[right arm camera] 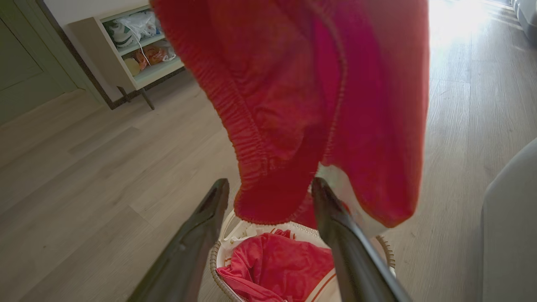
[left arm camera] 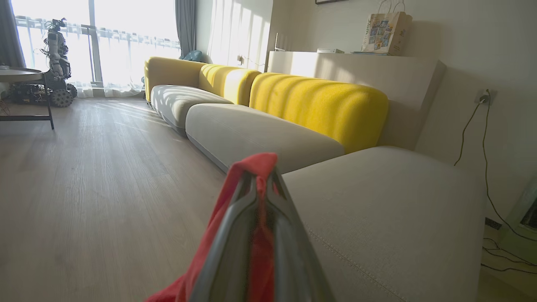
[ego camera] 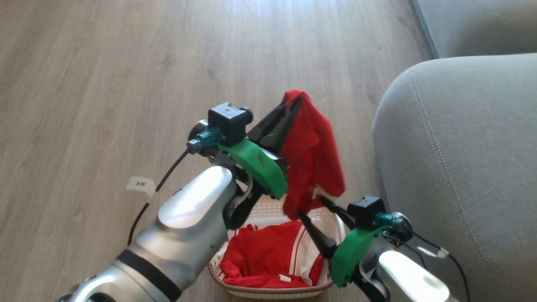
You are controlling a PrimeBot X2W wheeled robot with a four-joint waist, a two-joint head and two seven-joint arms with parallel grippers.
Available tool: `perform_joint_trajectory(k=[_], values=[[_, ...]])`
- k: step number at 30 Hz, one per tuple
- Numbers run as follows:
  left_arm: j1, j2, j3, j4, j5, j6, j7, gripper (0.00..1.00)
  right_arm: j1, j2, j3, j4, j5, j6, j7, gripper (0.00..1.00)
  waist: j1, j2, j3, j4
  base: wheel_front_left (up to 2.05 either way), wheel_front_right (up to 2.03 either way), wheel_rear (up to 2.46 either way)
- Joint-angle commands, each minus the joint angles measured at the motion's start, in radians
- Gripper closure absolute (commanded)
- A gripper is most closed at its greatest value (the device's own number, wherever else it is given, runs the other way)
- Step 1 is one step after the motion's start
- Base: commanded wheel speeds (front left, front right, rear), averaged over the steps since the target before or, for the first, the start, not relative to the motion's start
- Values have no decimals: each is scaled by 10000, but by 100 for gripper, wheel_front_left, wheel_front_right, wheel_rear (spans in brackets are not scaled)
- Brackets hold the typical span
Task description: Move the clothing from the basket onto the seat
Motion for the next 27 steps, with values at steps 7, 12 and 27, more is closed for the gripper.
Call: perform_joint_trajectory(k=[7,12,27], values=[[-698,126,-252,-1284,-505,278,149,100,-1241,460,-490,1518,163,-4,-66,0,1,0,15,463,0,0,0],[-717,126,-623,-1906,-751,371,226,100,-1613,602,-836,2157,179,-4,-67,0,1,0,104,726,0,0,0],[-693,126,-1423,-2796,-1302,755,289,100,-1734,701,-1977,1519,-105,-4,-68,100,1,0,294,1389,0,0,0]])
